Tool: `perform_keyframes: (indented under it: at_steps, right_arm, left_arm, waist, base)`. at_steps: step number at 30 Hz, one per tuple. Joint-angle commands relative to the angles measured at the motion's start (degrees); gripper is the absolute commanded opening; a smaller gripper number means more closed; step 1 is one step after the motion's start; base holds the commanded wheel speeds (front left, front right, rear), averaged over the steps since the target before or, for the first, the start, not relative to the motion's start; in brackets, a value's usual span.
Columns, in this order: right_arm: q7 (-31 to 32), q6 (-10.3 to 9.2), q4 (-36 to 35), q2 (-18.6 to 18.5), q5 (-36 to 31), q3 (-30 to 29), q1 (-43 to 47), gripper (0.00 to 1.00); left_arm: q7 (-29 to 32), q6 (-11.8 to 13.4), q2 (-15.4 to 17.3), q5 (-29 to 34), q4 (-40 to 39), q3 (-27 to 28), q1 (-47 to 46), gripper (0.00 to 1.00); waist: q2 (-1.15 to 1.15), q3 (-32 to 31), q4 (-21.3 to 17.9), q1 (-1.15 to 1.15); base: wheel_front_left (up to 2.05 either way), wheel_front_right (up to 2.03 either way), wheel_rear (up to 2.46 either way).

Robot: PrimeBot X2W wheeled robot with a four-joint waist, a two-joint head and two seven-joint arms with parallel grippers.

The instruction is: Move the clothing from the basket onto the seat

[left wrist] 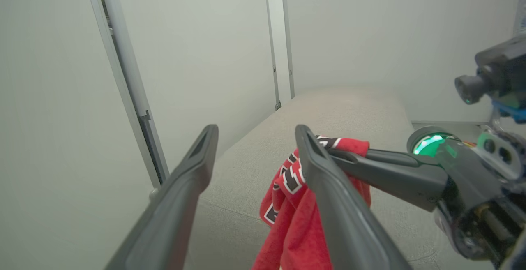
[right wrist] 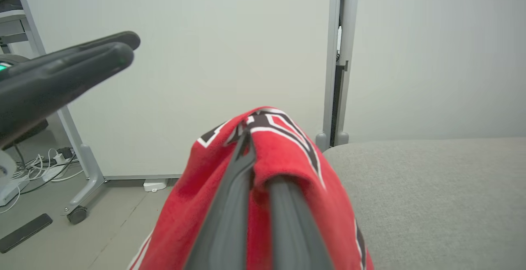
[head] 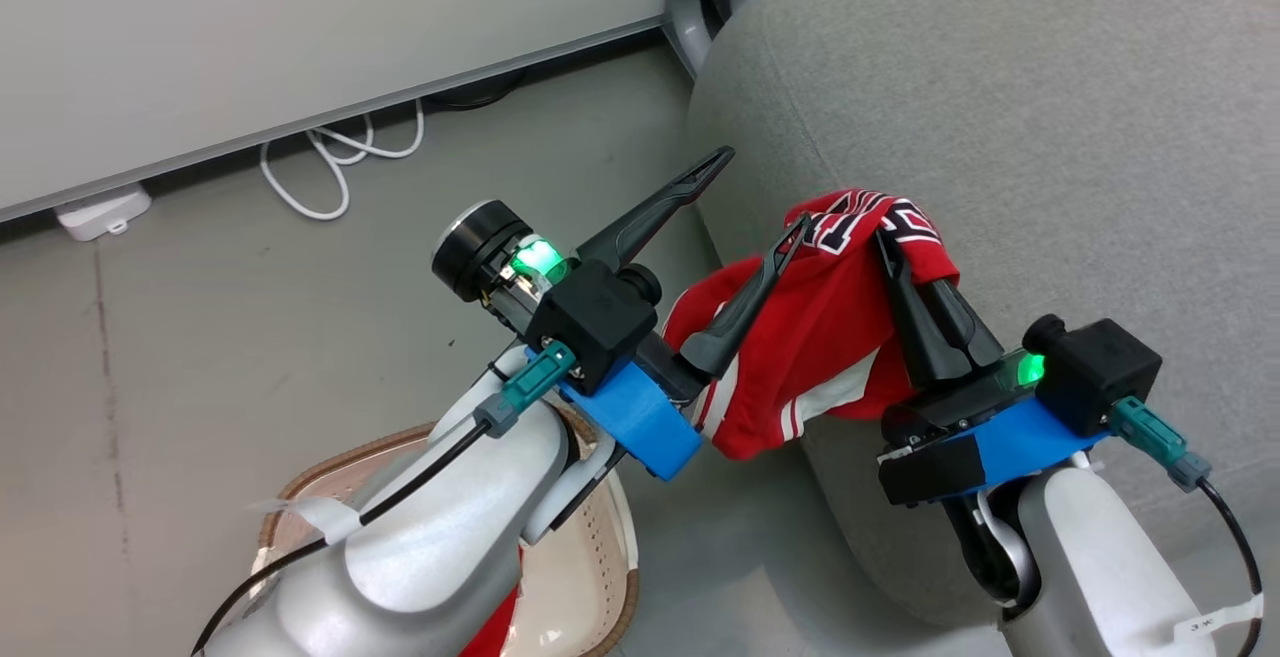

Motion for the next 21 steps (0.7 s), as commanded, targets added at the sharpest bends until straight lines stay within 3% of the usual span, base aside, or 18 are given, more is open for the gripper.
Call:
perform_keyframes:
  at_steps: [1, 10, 21]
  right_arm:
    - [-0.26, 0.03, -0.54, 0.20, -0.15, -0.57, 0.70, 0.00]
    - [-0.26, 0.03, -2.18, 0.40, -0.84, -2.71, 3.02, 0.00]
    - [-0.26, 0.03, -6.00, -1.30, -1.55, -8.09, -2.16, 0.00]
  left_arm:
    - [0.09, -0.10, -0.12, 0.05, 0.21, -0.18, -0.76, 1.00]
    - [-0.14, -0.18, -0.44, 0.11, 0.95, -1.31, -0.78, 1.00]
    - [-0.89, 0.78, 0.35, 0.46, -0.21, -0.87, -1.37, 1.00]
  waist:
    - [0.00, 0.51, -1.76, 0.00]
    - [0.00, 0.87, -5.30, 0.00]
    - [0.00, 3.55, -4.62, 0.00]
  base:
    - [0.00, 0.00, 0.00]
    - [0.00, 0.00, 0.00]
    - [0.00, 0.00, 0.00]
